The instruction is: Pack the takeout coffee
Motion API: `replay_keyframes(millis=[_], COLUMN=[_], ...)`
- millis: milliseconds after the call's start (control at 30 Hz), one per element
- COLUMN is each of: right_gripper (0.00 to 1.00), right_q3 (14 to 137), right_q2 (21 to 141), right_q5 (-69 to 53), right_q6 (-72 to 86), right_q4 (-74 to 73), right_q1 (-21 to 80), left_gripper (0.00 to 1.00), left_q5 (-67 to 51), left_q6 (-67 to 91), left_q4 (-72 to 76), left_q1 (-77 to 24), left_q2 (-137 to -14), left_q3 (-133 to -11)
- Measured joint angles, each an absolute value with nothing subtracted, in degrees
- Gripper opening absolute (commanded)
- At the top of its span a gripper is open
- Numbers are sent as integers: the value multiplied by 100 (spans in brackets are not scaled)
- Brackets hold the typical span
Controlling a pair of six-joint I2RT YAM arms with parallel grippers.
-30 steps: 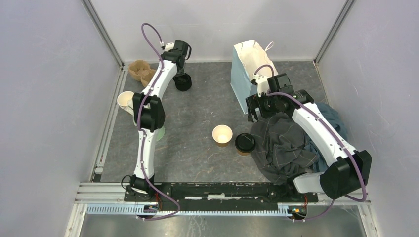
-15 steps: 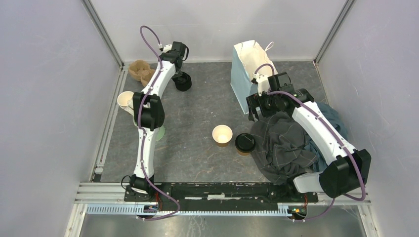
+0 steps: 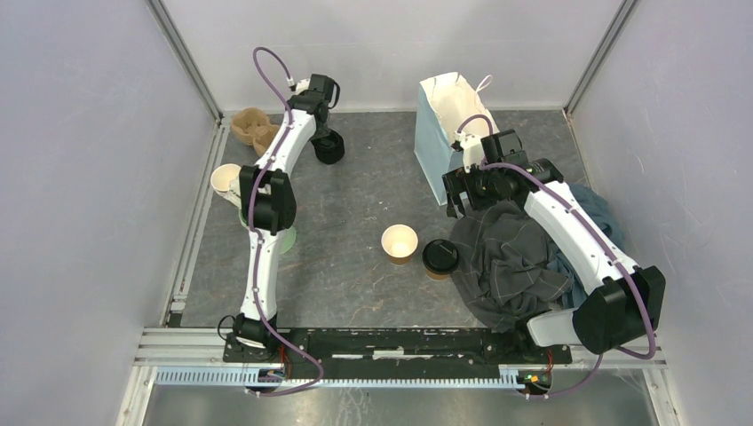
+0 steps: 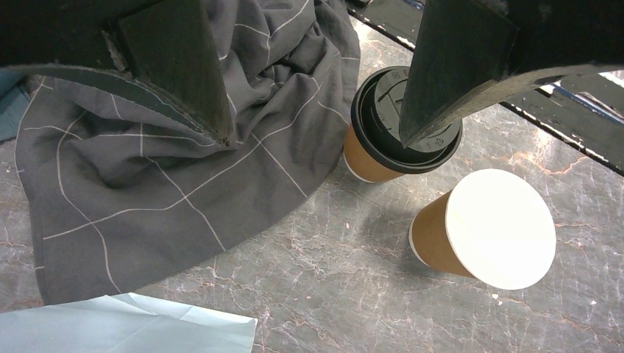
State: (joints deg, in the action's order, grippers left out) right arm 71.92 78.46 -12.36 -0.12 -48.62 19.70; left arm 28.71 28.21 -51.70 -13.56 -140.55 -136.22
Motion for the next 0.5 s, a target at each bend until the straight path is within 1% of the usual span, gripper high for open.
replay_keyframes(millis=[133, 267, 433, 500], right_gripper=[90, 90, 89, 90], right_q3=[7192, 7192, 7192, 7199], right_q2=[7850, 7850, 7852, 7852], right_q5=[-1236, -1236, -1236, -1236], right_q6=[-12, -12, -12, -12], right_q4=[-4862, -4862, -4862, -4864], right_q1=[1964, 1957, 1957, 1957], left_gripper=[35, 26, 19, 18], left_q5=[2821, 2786, 2770, 2744], left_q6=[2818, 2816, 2816, 2816], left_q4=[-5162, -5157, -5151, -5148], left_q1=[-1356, -1356, -1350, -1347], left_q2=[-14099, -14136, -14186, -14193], left_q3=[-13625, -13627, -13673, -13697])
